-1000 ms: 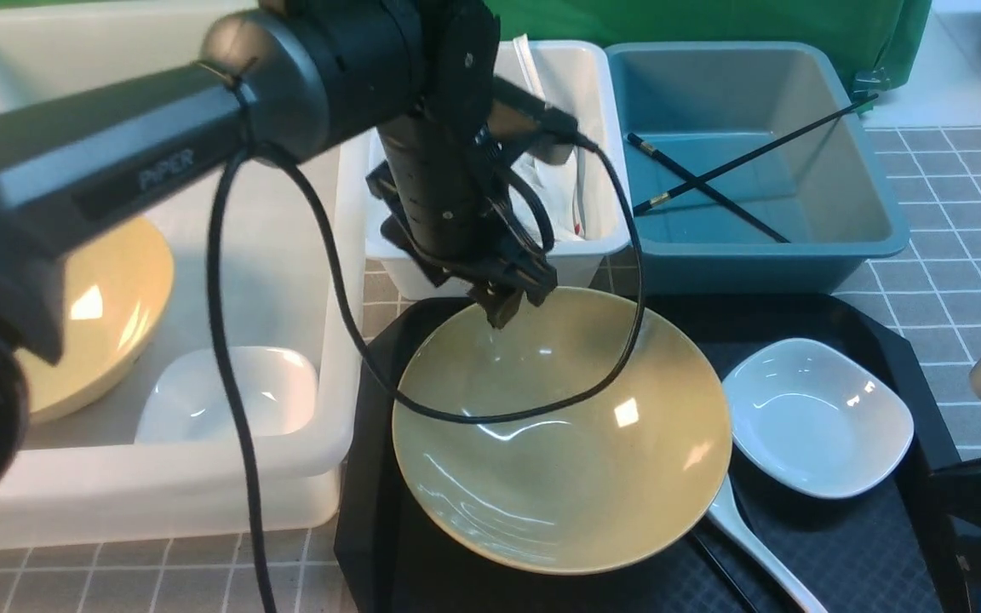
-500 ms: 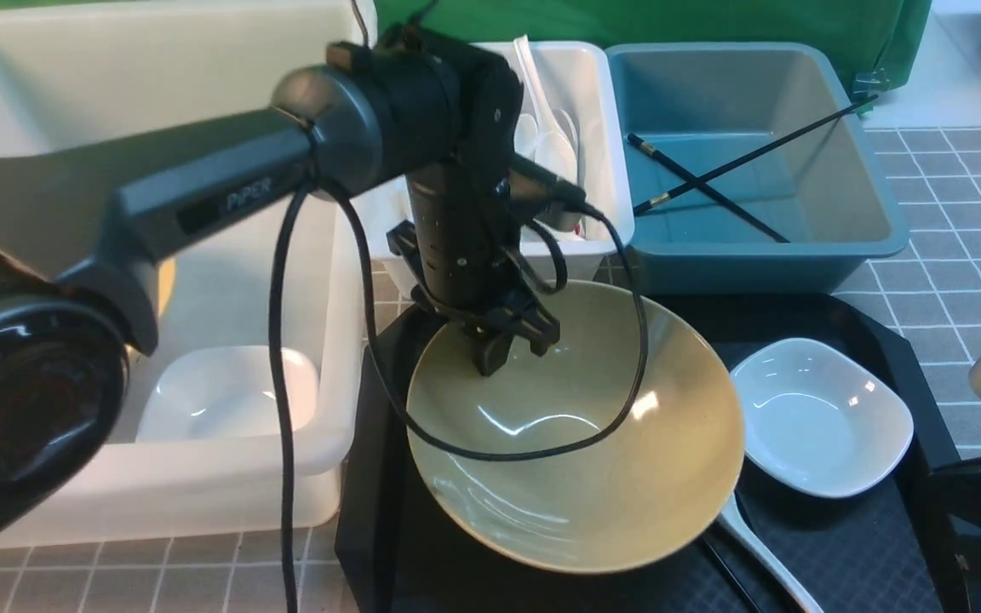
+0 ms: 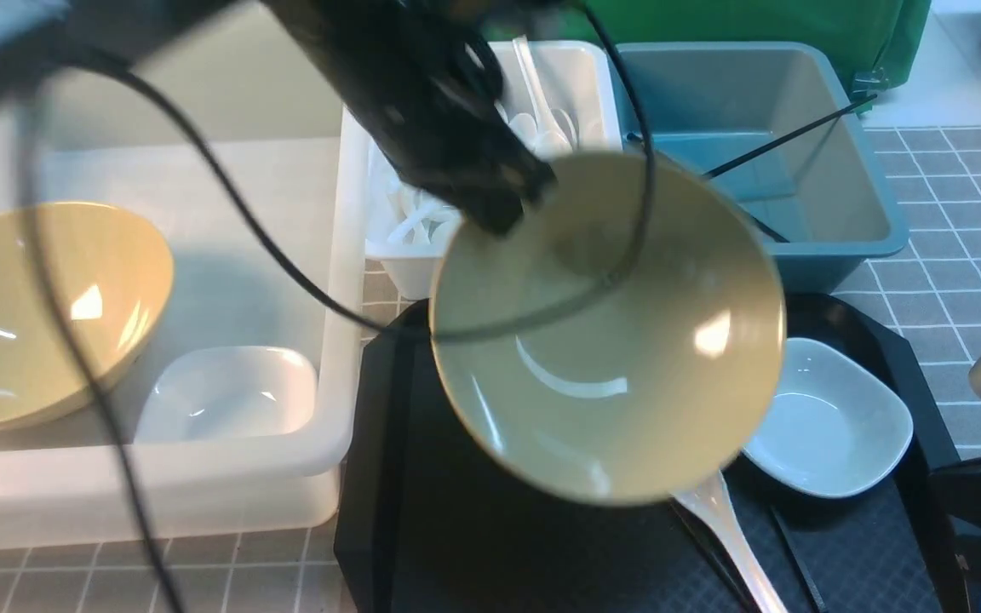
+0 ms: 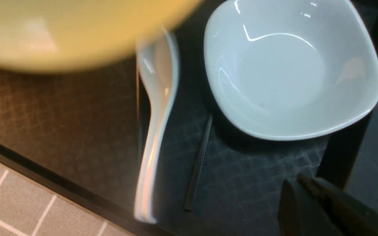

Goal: On grey table put chopsticks spoon bowls plates into blue grey white boxes.
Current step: 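Place the tan bowl onto the bowl stack in the left bin with the left gripper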

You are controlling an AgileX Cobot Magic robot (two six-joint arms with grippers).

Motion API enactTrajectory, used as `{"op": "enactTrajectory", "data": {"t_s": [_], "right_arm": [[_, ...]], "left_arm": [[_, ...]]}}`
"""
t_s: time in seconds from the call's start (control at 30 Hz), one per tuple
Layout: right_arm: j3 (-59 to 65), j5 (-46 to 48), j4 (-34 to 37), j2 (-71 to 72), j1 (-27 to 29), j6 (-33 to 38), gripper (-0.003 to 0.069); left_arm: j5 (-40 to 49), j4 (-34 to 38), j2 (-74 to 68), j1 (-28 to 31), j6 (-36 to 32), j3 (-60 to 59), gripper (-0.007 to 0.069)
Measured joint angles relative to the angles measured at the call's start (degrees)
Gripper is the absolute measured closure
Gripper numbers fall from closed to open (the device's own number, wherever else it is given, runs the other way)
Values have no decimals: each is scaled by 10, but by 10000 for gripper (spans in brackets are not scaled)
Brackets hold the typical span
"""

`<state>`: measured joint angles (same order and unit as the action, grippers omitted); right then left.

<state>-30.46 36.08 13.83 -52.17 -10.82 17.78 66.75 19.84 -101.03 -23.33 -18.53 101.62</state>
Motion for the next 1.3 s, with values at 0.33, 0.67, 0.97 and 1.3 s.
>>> {"op": "enactTrajectory", "data": {"t_s": [0.33, 0.67, 0.97, 1.3], "right_arm": [[0, 1, 6, 0, 0, -1, 601], [0, 0, 15, 0, 0, -1, 597], [0, 0, 21, -1, 0, -1, 595], [1, -9, 23, -21, 0, -51, 580]], "left_arm": [[-14, -24, 164, 342, 32, -45, 620], [-155, -67, 152, 554, 73, -270, 614], [-219, -18, 133, 554, -3, -301, 332], [-208, 4, 226, 554, 24, -284, 151]]}}
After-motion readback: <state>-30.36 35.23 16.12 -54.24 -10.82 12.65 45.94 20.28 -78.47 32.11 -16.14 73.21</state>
